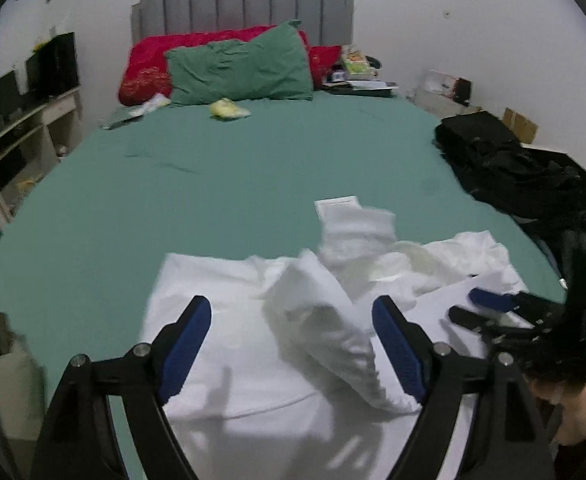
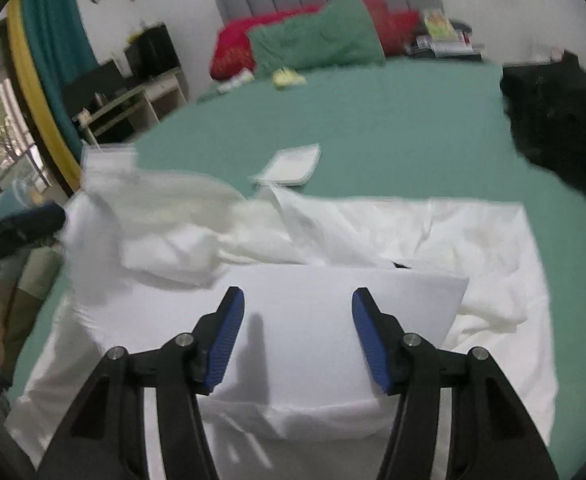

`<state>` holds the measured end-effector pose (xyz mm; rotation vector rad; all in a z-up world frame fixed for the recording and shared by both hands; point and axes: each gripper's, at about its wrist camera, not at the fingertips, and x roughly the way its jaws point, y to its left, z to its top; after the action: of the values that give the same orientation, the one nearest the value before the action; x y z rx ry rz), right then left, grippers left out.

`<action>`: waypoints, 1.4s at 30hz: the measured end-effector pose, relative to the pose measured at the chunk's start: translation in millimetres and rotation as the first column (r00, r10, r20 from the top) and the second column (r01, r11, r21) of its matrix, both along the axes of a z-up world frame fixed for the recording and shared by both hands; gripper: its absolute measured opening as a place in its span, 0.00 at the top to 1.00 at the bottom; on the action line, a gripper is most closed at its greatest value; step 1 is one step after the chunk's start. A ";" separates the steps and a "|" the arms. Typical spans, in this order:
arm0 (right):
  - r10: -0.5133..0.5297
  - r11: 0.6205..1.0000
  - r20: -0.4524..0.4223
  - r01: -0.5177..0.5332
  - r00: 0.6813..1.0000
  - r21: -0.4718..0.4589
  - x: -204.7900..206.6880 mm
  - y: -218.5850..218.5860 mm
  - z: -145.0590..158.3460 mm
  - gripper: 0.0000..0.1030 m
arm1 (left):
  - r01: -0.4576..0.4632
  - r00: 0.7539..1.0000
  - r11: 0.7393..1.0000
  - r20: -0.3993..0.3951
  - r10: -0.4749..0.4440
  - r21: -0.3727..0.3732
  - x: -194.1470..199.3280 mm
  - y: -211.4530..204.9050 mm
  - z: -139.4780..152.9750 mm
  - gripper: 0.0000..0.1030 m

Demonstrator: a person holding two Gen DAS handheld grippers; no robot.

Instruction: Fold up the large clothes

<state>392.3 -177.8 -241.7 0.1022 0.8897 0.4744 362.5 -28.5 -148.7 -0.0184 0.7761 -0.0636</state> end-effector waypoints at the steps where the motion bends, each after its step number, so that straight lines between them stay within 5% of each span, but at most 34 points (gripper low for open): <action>1: -0.001 1.000 -0.002 0.001 1.000 0.000 1.9 0.6 -3.2 0.48 | 0.023 0.999 1.000 -0.024 -0.024 -0.011 8.0 -2.7 -8.1 0.20; 5: -0.005 1.000 0.001 0.005 1.000 -0.030 -2.9 -1.8 -5.2 0.47 | -0.083 0.972 0.996 -0.219 0.089 0.038 33.9 14.0 -54.1 0.20; 8: 0.010 0.996 0.011 -0.009 1.000 -0.088 -9.2 1.0 -3.6 0.50 | -0.130 0.945 0.989 -0.311 0.103 -0.066 31.6 45.4 -81.8 0.18; 12: 0.016 0.982 0.029 -0.011 0.999 -0.190 -10.7 5.7 -6.9 0.55 | -0.110 0.951 0.987 -0.301 0.071 -0.115 17.0 56.1 -86.6 0.16; 20: 0.002 0.987 0.020 0.001 1.000 -0.162 -31.9 -3.3 2.1 0.54 | -0.101 0.940 0.983 -0.337 0.044 -0.152 -0.4 56.0 -82.1 0.16; 24: -0.006 0.995 0.019 0.008 1.000 -0.104 -50.6 -13.5 15.9 0.35 | -0.103 0.938 0.974 -0.345 0.027 -0.204 -10.9 52.7 -76.6 0.09; 29: -0.030 0.995 0.043 0.033 0.999 -0.093 -83.0 -32.5 41.7 0.34 | -0.077 0.946 0.974 -0.324 0.003 -0.214 -31.9 43.5 -60.8 0.06; 36: -0.134 0.985 0.060 0.140 0.989 -0.099 -147.1 -88.6 68.0 0.32 | -0.115 0.957 0.989 -0.276 0.085 -0.095 -98.0 56.5 -32.2 0.06; 42: -0.235 0.962 -0.006 0.231 0.972 -0.142 -190.6 -152.3 49.5 0.28 | -0.195 0.944 0.981 -0.276 0.182 -0.021 -163.6 85.7 -43.0 0.05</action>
<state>201.7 -330.1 -192.2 0.0821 0.9178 0.1902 198.9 57.2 -191.6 -0.1505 1.0460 0.1048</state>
